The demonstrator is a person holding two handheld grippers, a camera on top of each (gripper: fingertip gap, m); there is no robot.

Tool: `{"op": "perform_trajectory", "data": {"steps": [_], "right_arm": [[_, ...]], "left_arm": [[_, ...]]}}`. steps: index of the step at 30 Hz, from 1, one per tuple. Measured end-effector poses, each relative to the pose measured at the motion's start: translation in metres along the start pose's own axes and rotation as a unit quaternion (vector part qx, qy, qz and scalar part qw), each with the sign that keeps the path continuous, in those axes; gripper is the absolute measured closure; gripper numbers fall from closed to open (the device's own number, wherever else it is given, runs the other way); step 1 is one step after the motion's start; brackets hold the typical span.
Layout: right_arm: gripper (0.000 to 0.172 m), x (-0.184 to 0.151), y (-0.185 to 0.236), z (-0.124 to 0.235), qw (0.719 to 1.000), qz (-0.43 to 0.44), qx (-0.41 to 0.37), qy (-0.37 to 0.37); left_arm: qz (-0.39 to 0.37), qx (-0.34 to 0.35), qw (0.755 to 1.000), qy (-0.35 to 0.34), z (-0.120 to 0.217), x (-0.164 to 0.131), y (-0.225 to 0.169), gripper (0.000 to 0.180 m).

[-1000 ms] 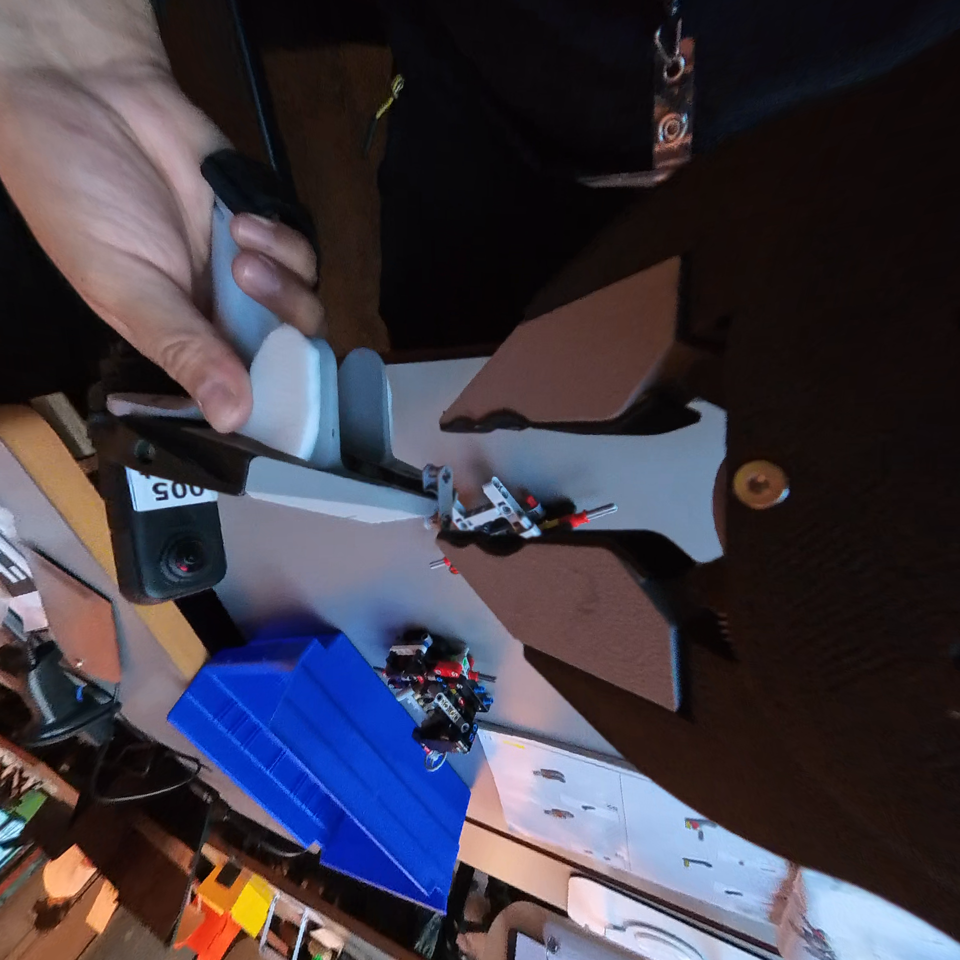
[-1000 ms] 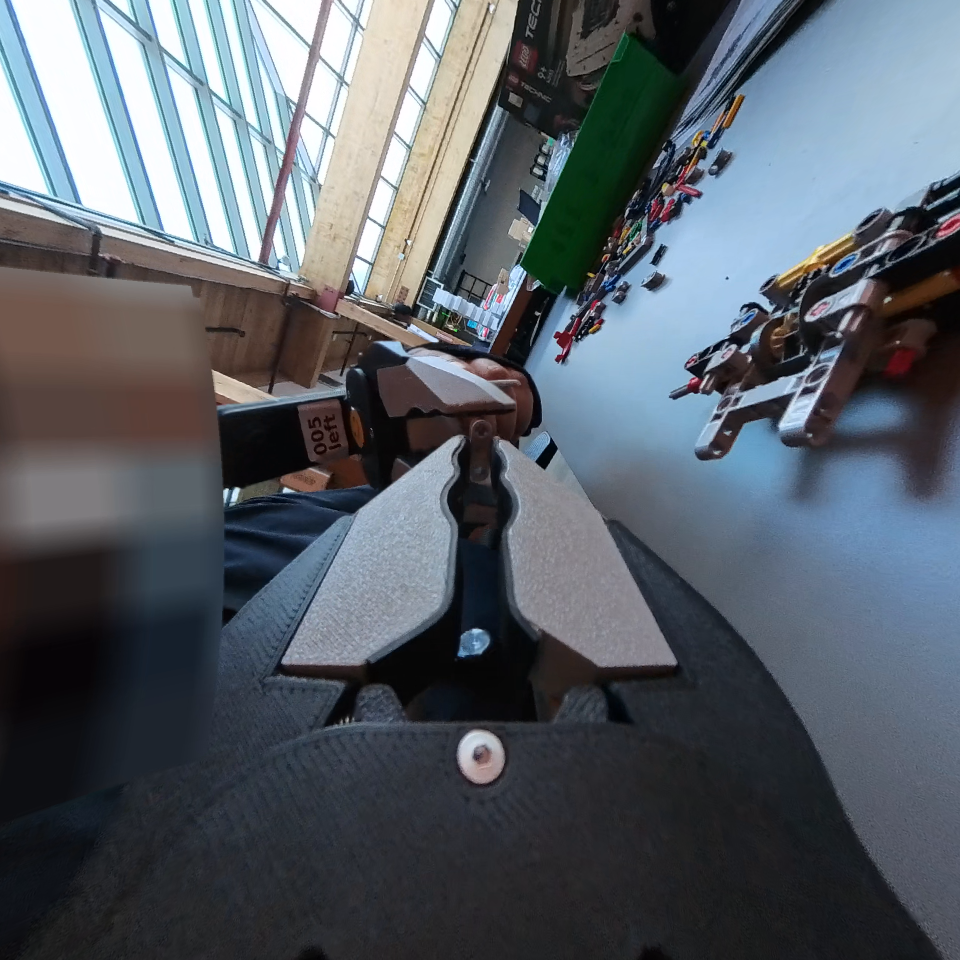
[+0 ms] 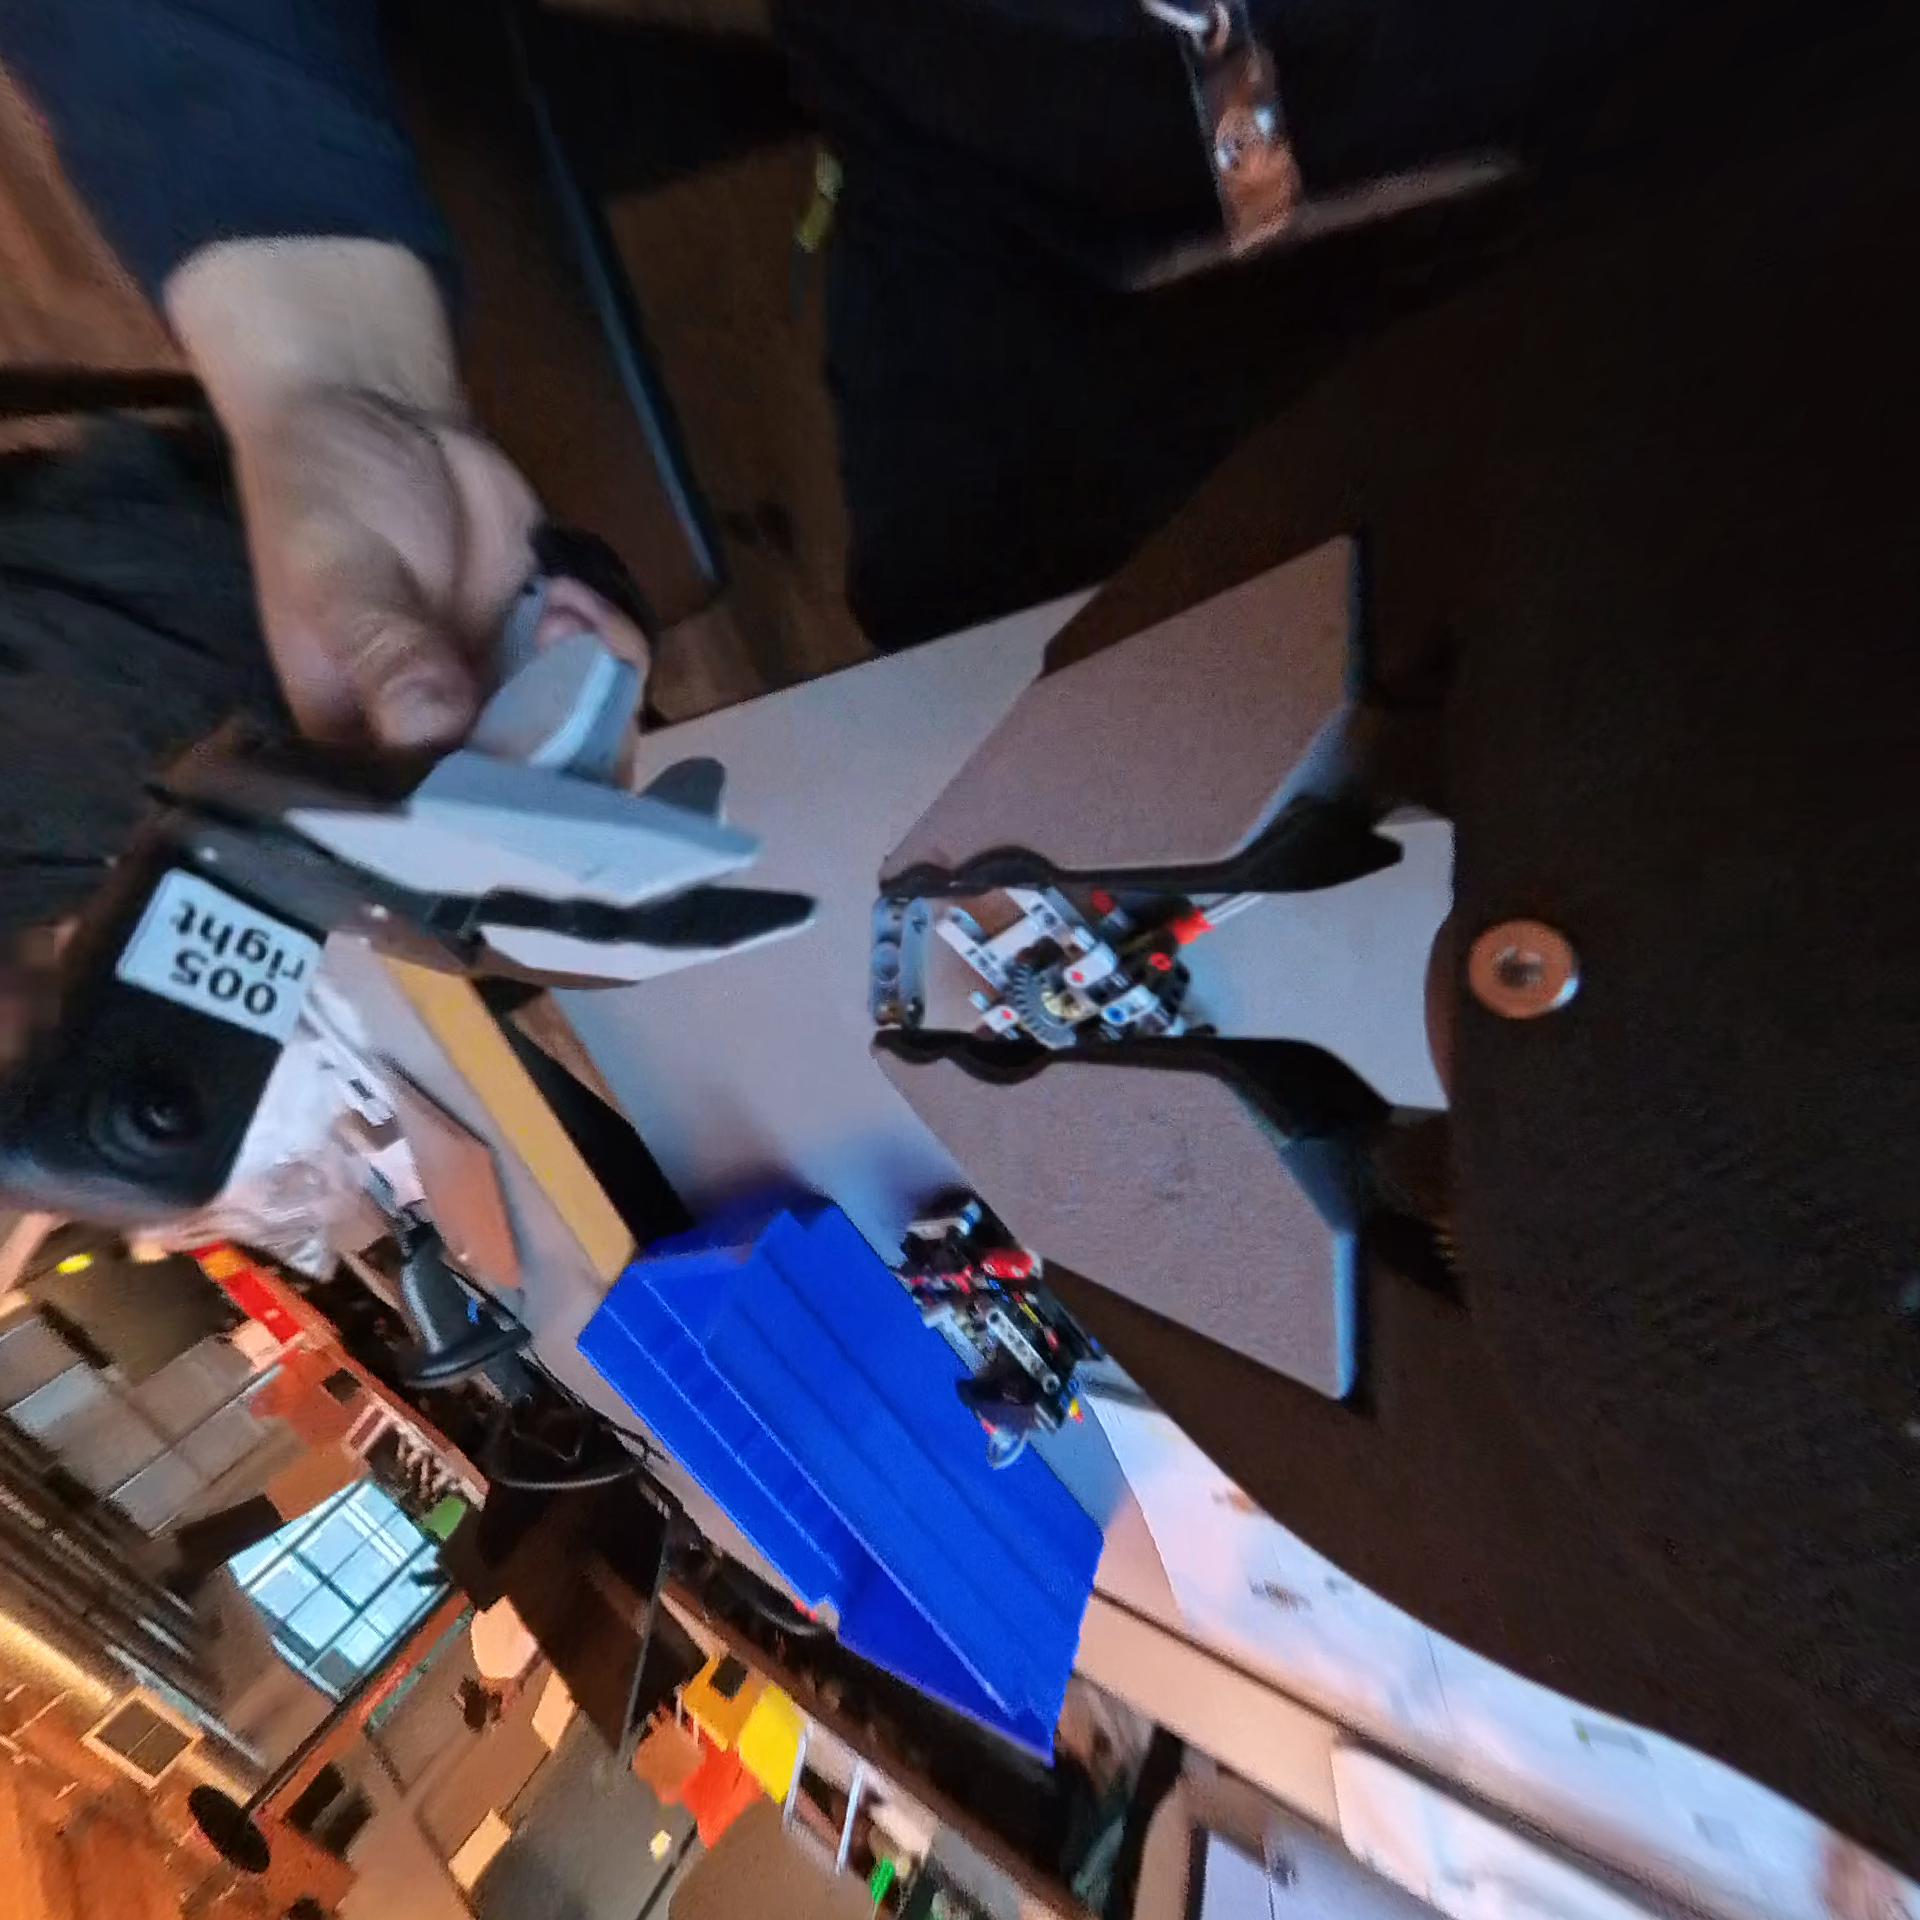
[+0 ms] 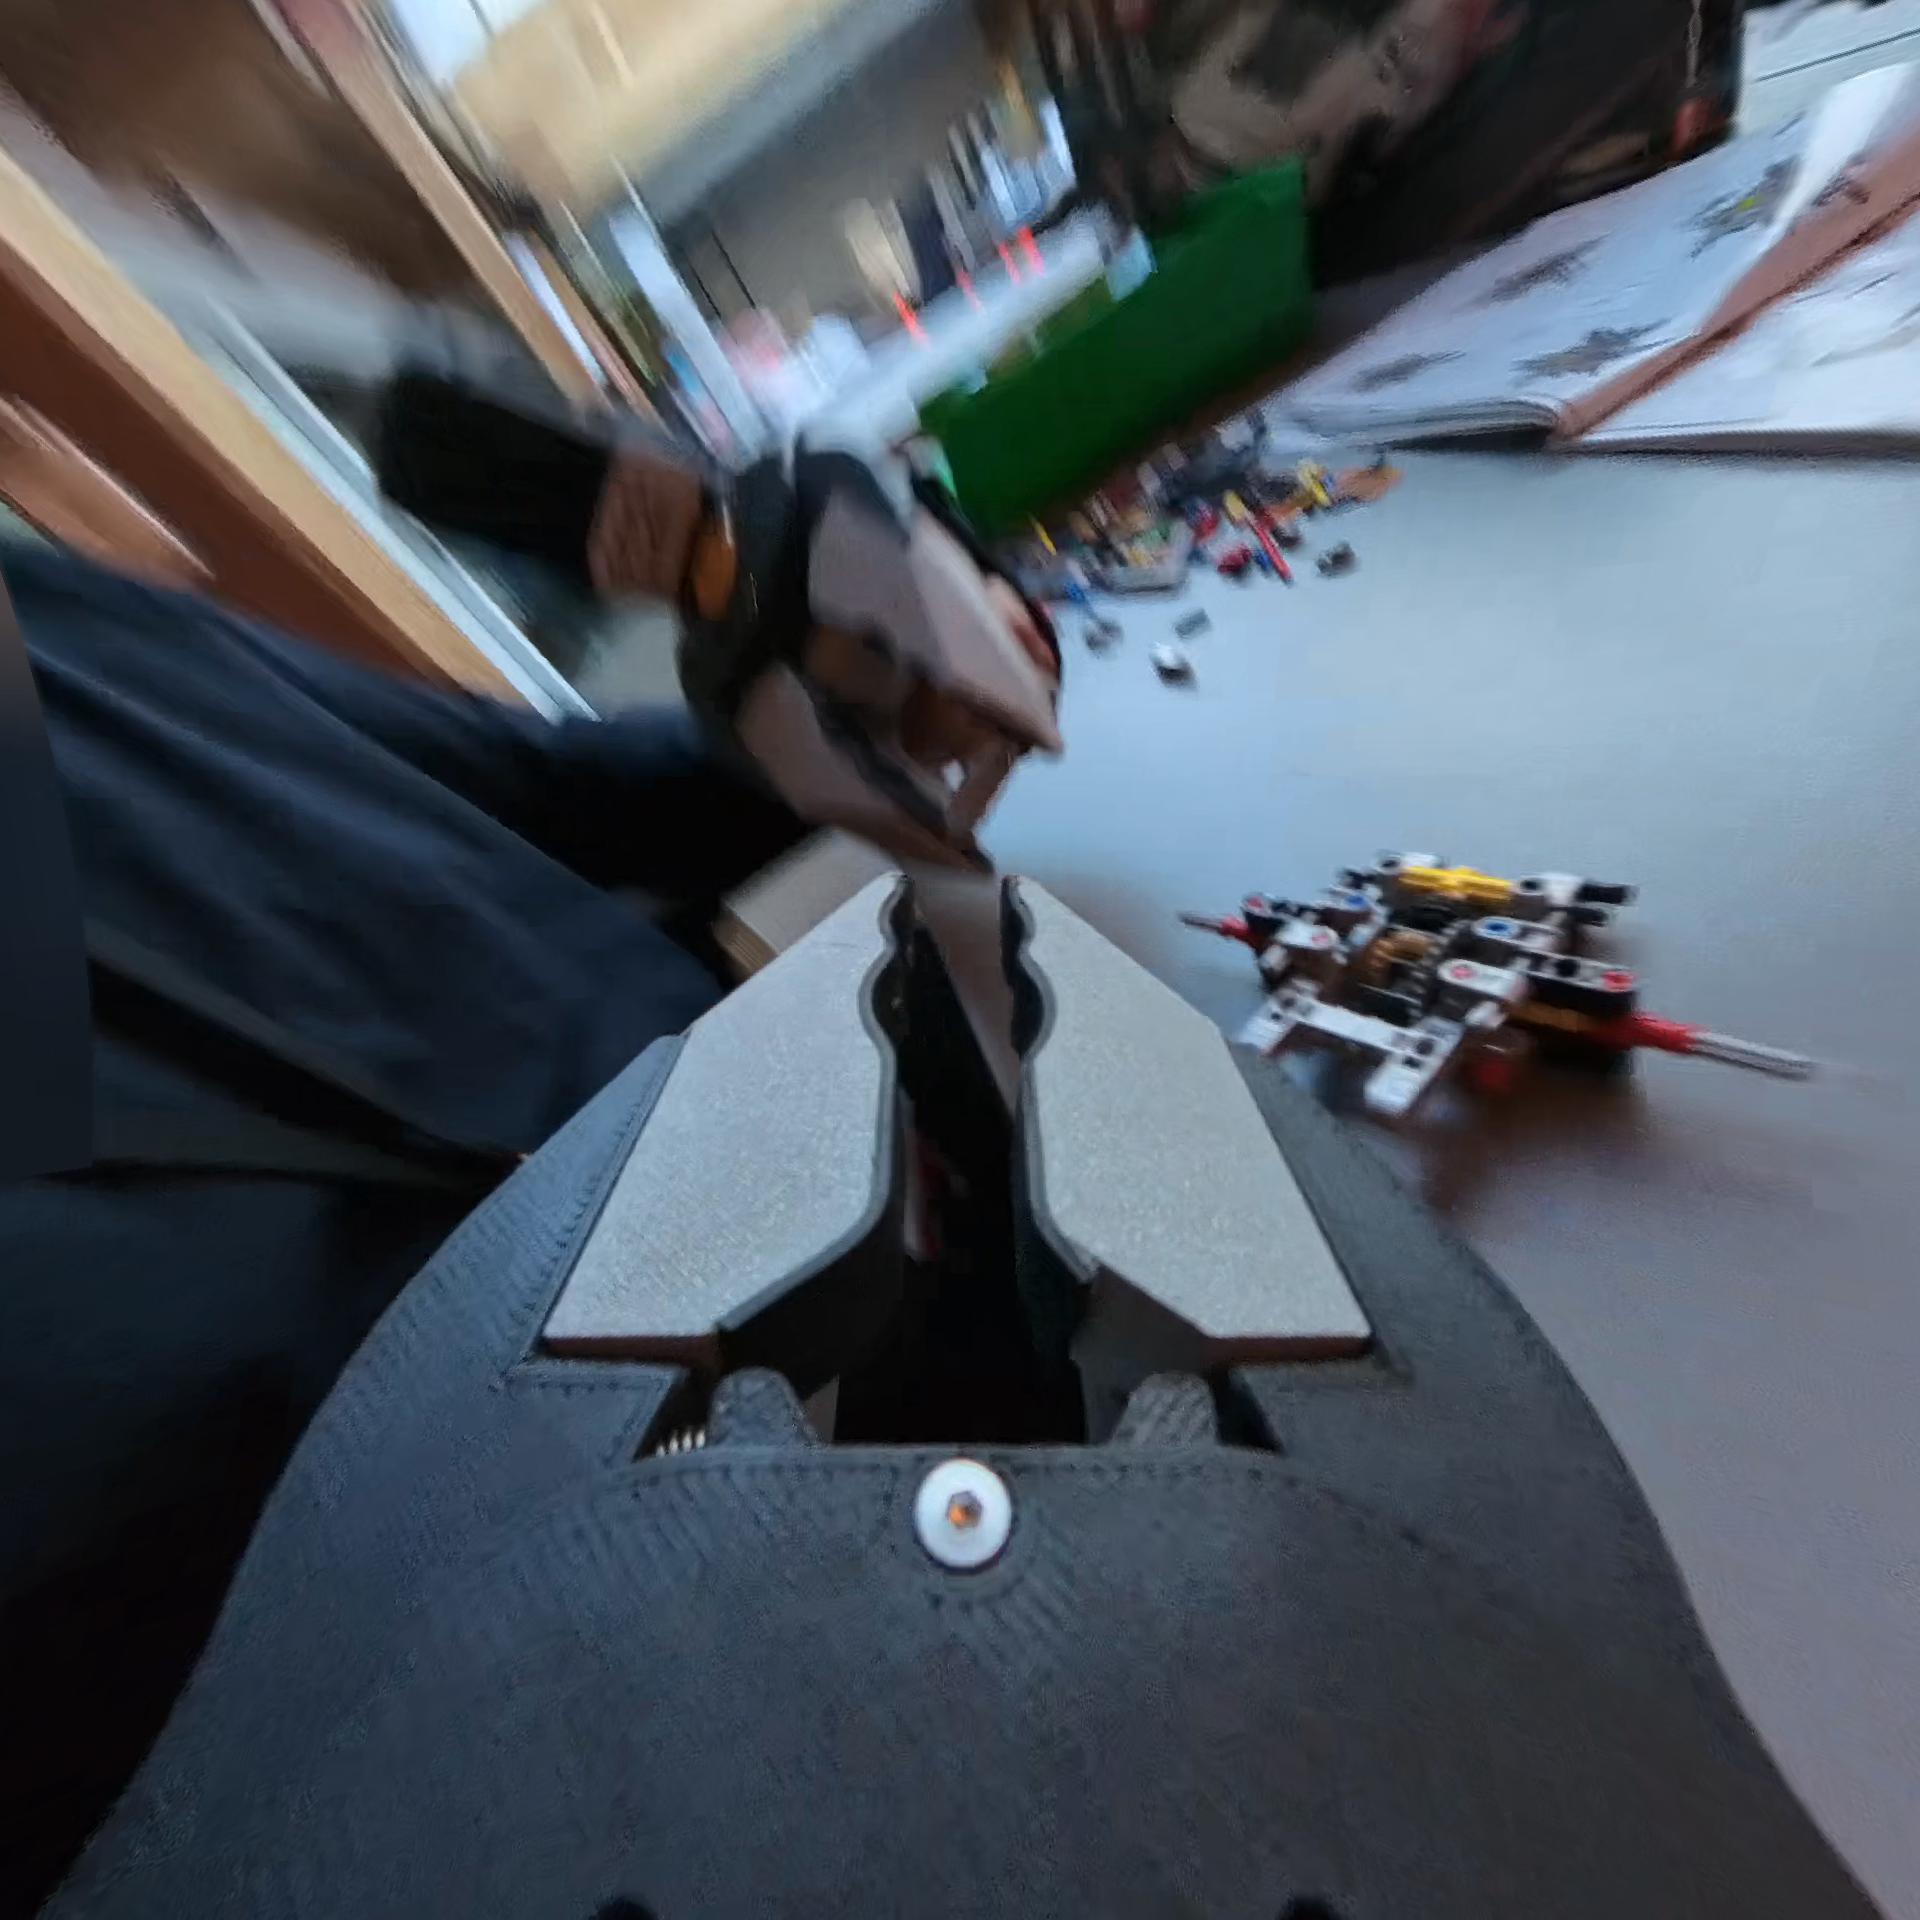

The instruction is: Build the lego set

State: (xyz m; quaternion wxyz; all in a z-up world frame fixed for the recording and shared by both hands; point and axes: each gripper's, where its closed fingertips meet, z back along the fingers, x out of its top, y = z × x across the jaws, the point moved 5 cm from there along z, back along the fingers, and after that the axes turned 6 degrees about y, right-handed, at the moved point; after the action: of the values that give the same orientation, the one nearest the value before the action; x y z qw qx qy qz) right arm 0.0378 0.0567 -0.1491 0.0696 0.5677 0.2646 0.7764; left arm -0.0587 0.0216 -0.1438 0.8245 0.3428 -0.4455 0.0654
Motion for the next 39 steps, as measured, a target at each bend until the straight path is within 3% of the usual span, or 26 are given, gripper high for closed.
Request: {"op": "perform_trajectory", "data": {"steps": [4,9,22,27,30,34,39], "right_arm": [[0.162,0.003,-0.006,-0.004,0.994,-0.070,0.073,-0.049],[0.166,-0.005,-0.010,-0.020,0.995,-0.077,0.062,-0.003],[0.167,-0.005,-0.017,-0.022,0.986,-0.135,0.090,-0.028],[0.168,-0.013,-0.035,-0.010,0.992,-0.125,-0.004,-0.008],[0.168,-0.017,-0.049,0.008,0.990,-0.098,-0.096,0.019],[0.168,-0.023,-0.058,0.023,0.979,-0.060,-0.182,0.064],[0.167,-0.030,-0.066,0.024,0.969,-0.044,-0.221,0.097]], "left_arm": [[-0.044,-0.002,0.999,0.023,-0.007,-0.002,-0.009,0.158],[-0.044,-0.003,0.999,0.011,-0.012,-0.002,-0.012,0.158],[-0.032,0.030,0.999,0.001,-0.015,-0.005,-0.010,0.158],[0.023,0.004,0.999,0.025,-0.014,-0.014,-0.013,0.143],[0.085,0.009,0.988,0.131,-0.011,-0.046,-0.005,0.141],[0.154,-0.027,0.957,0.245,-0.011,-0.080,-0.012,0.145],[0.197,-0.038,0.947,0.251,-0.021,-0.083,-0.009,0.166]]}}
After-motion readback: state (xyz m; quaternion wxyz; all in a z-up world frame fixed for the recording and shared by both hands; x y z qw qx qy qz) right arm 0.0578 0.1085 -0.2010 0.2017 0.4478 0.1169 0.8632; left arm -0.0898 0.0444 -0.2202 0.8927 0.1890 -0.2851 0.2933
